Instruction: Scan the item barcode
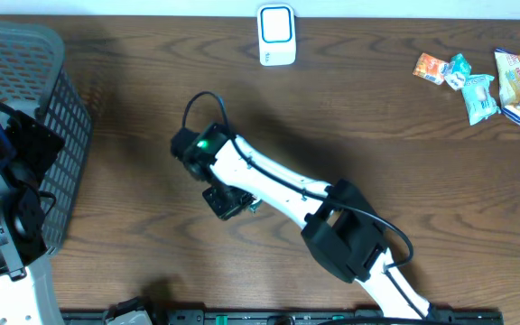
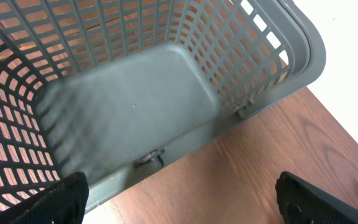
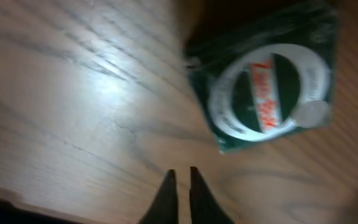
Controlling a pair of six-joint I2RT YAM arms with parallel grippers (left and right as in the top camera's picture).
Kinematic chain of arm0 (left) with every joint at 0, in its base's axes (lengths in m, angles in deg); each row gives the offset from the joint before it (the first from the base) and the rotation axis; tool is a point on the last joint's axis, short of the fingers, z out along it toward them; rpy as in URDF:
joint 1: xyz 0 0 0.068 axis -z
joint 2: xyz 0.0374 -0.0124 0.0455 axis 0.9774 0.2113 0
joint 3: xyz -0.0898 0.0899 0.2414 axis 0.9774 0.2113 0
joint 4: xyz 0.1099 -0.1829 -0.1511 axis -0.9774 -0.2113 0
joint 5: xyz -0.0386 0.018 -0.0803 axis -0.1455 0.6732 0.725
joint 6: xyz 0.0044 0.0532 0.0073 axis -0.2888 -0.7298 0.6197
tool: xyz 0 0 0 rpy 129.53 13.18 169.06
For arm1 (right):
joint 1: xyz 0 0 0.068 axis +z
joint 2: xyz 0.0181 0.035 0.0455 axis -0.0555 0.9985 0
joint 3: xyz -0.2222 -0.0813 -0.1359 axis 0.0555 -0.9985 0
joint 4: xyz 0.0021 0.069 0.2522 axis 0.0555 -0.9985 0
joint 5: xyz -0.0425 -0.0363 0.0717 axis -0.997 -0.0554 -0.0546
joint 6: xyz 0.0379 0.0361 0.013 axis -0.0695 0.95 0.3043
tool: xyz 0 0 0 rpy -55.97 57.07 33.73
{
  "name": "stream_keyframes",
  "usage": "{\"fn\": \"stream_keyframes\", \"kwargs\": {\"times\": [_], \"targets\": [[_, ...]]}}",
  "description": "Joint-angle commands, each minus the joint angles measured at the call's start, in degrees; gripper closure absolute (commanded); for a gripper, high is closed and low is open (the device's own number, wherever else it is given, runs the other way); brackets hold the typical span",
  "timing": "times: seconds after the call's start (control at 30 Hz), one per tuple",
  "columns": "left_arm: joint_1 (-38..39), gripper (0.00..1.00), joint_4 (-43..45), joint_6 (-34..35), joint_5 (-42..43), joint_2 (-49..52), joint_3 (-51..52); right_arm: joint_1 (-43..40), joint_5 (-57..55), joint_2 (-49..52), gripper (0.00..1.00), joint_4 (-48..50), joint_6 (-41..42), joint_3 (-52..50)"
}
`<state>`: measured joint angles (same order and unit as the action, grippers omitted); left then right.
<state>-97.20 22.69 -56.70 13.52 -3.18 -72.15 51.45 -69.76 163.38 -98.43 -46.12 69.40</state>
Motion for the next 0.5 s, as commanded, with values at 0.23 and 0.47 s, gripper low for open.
{"fn": "stream_keyframes", "kwargs": {"times": [0.23,0.47], "targets": [[-0.2,0.05,-0.2,0.5,-0.3,0.0,-0.1,-2.2,-11.8,-1.6,0.99,7.7,0.8,-11.1],[-0.2,0.05,-0.2,0.5,-0.3,0.0,-0.1,-12.6,-14.1,-1.6,0.99,17.1,-0.2,-10.1]]}}
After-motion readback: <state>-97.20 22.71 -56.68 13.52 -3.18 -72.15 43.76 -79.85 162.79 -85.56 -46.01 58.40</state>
